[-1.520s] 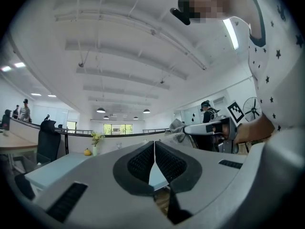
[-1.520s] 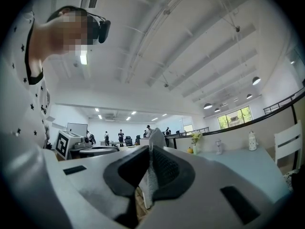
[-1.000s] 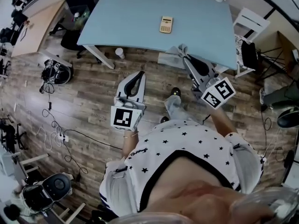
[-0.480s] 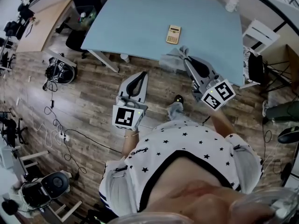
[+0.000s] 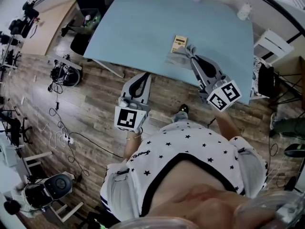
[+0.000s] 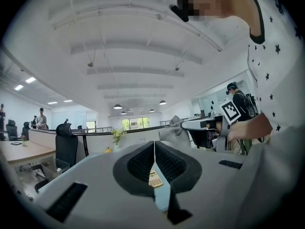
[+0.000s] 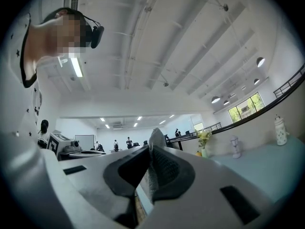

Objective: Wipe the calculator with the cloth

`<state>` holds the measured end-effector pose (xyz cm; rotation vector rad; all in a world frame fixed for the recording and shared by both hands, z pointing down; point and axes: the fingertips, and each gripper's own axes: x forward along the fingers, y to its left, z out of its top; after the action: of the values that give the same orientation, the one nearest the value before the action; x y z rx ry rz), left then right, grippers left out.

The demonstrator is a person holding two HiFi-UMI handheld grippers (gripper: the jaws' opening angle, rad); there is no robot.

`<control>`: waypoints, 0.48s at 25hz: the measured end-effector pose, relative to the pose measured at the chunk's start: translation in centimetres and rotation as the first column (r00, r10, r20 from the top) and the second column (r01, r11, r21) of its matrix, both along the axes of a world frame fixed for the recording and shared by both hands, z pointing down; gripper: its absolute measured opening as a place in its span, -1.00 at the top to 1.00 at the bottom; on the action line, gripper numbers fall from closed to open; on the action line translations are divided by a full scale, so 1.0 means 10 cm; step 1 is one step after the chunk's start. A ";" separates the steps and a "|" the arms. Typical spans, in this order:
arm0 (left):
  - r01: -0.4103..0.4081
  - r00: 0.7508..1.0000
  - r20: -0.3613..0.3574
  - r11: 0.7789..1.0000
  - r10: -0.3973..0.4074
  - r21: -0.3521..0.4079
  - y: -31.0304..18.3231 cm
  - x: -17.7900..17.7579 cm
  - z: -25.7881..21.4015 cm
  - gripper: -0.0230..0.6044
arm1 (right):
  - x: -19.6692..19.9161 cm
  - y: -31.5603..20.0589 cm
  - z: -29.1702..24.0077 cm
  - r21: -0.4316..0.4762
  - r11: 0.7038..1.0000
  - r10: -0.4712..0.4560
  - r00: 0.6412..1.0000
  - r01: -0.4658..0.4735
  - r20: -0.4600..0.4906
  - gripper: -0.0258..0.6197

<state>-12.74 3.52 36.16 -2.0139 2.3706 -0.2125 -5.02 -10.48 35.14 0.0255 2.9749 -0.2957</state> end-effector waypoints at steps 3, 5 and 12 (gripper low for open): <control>0.000 1.000 -0.001 1.000 0.000 -0.009 -0.16 -0.10 0.03 0.83 | -0.10 -0.17 0.03 -0.001 1.000 0.002 1.000 -0.002 -0.006 0.85; -0.001 1.000 0.006 1.000 0.001 -0.014 -0.29 -0.16 0.06 0.83 | -0.13 -0.30 0.06 0.002 1.000 0.008 1.000 -0.008 -0.011 0.85; -0.028 1.000 -0.007 1.000 0.028 -0.009 -0.75 -0.28 0.20 0.83 | -0.15 -0.77 0.14 0.016 0.998 0.057 0.998 -0.056 -0.029 0.85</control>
<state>-15.55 -4.02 38.13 -2.0541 2.3480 -0.2166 -6.53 -18.16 36.57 -0.0617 3.0008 -0.2686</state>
